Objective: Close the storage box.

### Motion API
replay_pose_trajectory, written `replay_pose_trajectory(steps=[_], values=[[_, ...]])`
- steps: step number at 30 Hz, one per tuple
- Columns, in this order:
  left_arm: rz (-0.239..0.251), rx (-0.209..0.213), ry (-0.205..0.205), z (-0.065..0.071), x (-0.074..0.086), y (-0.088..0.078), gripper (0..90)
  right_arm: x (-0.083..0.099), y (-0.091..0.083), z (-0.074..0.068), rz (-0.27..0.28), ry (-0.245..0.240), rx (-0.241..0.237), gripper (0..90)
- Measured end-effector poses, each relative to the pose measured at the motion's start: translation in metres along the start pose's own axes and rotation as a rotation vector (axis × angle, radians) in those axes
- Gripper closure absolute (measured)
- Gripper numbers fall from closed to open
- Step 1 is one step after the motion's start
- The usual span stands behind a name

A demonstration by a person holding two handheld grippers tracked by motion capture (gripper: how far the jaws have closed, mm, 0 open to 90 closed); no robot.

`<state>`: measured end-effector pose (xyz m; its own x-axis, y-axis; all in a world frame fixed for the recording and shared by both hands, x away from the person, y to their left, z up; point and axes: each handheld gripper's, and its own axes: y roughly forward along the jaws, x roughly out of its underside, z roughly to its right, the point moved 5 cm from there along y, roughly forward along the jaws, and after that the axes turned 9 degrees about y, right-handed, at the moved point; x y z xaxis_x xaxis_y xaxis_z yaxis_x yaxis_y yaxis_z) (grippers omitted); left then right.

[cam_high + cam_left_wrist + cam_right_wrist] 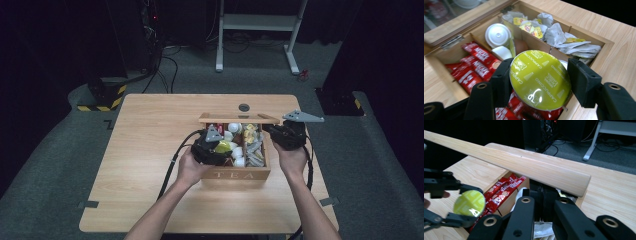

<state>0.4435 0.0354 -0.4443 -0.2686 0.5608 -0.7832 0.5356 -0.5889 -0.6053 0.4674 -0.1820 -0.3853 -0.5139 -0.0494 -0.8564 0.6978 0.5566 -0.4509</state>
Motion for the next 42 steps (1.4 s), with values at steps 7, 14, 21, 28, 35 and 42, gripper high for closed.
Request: replay_pose_trajectory(steps=[7,14,21,28,35,42], values=[[0.061,-0.008,-0.063,-0.012,0.007,-0.022,40.7,-0.001,0.0,0.0,-0.005,-0.007,0.003,89.3],[0.082,-0.045,-0.091,-0.025,0.018,-0.042,40.7,-0.001,0.0,0.0,-0.006,-0.007,0.005,89.3],[0.097,-0.079,-0.125,-0.037,0.028,-0.059,40.7,0.0,0.0,0.0,-0.006,-0.007,0.004,89.3],[0.094,-0.125,-0.144,-0.046,0.044,-0.068,40.7,0.0,0.0,-0.001,-0.011,-0.008,0.01,89.3],[0.076,-0.169,-0.206,-0.058,0.071,-0.077,40.7,0.0,0.0,-0.001,-0.012,-0.007,0.011,89.3],[0.055,-0.2,-0.247,-0.064,0.092,-0.08,40.7,0.0,0.0,-0.001,-0.01,-0.007,0.012,89.3]])
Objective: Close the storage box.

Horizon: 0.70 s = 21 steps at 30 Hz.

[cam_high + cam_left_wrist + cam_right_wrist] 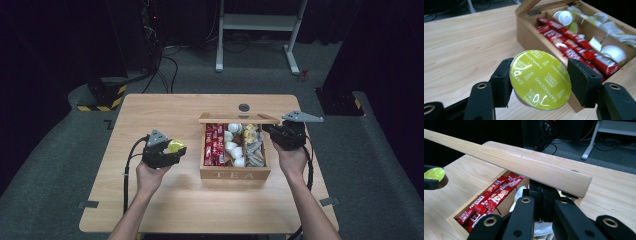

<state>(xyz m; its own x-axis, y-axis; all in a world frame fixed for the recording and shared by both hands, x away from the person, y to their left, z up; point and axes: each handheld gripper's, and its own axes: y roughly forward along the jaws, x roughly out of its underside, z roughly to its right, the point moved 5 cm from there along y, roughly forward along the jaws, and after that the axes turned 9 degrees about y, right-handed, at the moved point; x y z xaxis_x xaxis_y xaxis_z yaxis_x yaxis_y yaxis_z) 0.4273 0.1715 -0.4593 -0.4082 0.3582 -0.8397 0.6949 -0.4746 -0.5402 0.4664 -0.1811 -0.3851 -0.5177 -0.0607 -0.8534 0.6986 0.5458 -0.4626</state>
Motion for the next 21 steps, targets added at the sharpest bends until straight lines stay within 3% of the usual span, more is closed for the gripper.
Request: replay_pose_trajectory(steps=[8,10,15,21], values=[[-0.042,-0.049,-0.006,-0.006,0.022,0.005,40.6,0.001,0.0,0.0,-0.001,-0.001,-0.002,89.3],[-0.058,-0.06,-0.025,-0.008,0.033,0.009,40.6,0.001,0.0,0.0,-0.002,0.001,-0.002,89.4],[-0.073,-0.072,-0.05,-0.012,0.045,0.012,40.6,0.002,0.0,0.0,-0.002,0.0,-0.003,89.4],[-0.081,-0.09,-0.053,-0.014,0.053,0.015,40.6,0.001,0.0,0.0,-0.001,0.002,-0.002,89.4]])
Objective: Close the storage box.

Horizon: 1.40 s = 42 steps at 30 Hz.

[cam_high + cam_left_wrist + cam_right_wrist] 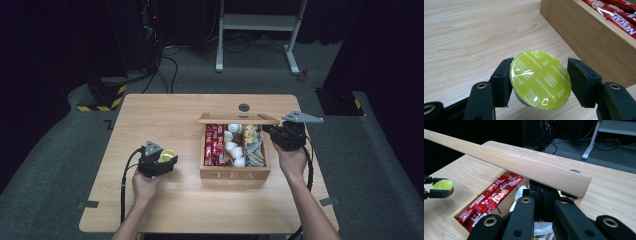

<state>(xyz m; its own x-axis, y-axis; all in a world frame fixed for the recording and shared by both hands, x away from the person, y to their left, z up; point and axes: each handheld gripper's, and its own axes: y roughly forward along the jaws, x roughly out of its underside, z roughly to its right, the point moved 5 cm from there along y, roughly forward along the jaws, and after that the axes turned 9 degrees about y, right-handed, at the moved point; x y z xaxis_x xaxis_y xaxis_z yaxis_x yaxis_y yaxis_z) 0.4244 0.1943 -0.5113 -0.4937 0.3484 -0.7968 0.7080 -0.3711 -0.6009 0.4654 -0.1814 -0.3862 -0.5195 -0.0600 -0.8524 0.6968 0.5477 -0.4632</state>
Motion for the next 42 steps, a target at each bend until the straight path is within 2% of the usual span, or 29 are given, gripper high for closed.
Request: replay_pose_trajectory(steps=[6,9,14,20,26,35,42], values=[[-0.004,-0.014,-0.009,0.001,0.005,0.006,40.5,0.0,0.0,0.0,-0.002,-0.001,0.0,89.3],[0.009,-0.005,-0.021,0.001,0.006,0.008,40.5,0.0,0.0,0.0,0.0,-0.001,0.002,89.3],[0.012,0.01,-0.004,0.005,0.006,0.011,40.4,0.0,0.0,0.0,-0.001,0.0,0.002,89.3],[0.012,0.025,-0.004,0.009,0.006,0.016,40.4,0.0,0.0,0.0,-0.001,-0.001,0.001,89.2],[-0.001,0.037,0.032,0.016,0.005,0.021,40.3,0.001,0.001,-0.002,-0.005,0.002,0.006,89.3],[-0.005,0.051,0.024,0.021,0.008,0.029,40.1,0.001,0.001,-0.003,-0.013,-0.007,0.01,89.4],[-0.05,0.055,0.052,0.025,0.014,0.034,39.7,0.001,0.0,-0.003,-0.009,-0.005,0.006,89.4]])
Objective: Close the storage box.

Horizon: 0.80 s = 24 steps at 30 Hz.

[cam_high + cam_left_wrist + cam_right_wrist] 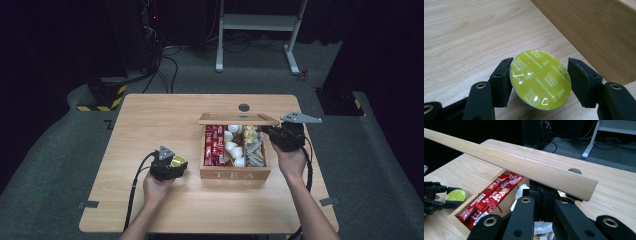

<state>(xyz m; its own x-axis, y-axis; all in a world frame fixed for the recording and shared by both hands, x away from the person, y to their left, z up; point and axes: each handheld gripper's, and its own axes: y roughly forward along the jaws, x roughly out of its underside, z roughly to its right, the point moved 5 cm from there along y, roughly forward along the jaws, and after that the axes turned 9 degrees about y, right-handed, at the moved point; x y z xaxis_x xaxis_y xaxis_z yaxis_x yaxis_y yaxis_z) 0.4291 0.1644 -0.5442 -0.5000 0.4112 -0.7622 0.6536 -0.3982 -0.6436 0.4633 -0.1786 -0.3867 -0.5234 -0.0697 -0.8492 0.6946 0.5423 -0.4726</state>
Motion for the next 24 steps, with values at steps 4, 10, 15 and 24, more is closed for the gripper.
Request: replay_pose_trajectory(steps=[4,10,15,24], values=[[0.01,0.012,-0.005,0.002,-0.001,-0.001,38.1,0.0,0.001,0.0,0.001,-0.003,-0.004,89.4],[0.062,0.019,-0.044,0.0,-0.008,-0.014,32.8,0.001,0.0,-0.001,-0.001,0.004,-0.012,89.2],[0.093,0.033,-0.062,-0.003,-0.01,-0.025,29.8,0.005,0.0,-0.002,-0.001,0.0,-0.017,89.3],[0.112,0.0,-0.086,-0.018,-0.003,-0.051,29.5,0.007,0.001,-0.003,-0.008,-0.005,-0.022,89.2]])
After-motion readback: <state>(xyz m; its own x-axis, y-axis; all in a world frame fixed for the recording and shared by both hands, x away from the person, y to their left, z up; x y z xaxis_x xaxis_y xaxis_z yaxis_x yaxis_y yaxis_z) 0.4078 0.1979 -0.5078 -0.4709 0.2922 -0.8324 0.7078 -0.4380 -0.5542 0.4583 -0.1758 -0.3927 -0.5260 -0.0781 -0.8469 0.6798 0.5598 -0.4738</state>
